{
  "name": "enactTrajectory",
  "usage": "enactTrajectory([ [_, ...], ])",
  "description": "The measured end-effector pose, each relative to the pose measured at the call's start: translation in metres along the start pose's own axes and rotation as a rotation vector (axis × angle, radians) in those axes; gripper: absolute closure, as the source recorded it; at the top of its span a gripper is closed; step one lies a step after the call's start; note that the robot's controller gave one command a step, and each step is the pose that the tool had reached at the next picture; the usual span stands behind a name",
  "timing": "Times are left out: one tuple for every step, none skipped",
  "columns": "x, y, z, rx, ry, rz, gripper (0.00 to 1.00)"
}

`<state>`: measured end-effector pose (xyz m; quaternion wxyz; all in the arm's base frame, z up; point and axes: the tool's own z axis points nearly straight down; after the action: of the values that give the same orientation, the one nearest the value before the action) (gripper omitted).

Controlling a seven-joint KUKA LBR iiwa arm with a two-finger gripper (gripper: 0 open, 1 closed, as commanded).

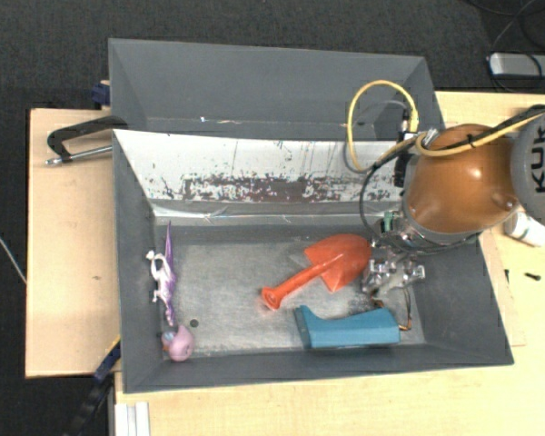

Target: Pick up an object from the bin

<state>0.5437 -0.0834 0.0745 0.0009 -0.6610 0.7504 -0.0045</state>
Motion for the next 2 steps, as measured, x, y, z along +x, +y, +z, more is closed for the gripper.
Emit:
enactTrajectory([
  [0.000, 0.000, 0.000, 0.000, 0.000, 0.000, 1.00],
  [-0.010, -0.008, -0.048, -0.008, -0.006, -0.009, 1.00],
])
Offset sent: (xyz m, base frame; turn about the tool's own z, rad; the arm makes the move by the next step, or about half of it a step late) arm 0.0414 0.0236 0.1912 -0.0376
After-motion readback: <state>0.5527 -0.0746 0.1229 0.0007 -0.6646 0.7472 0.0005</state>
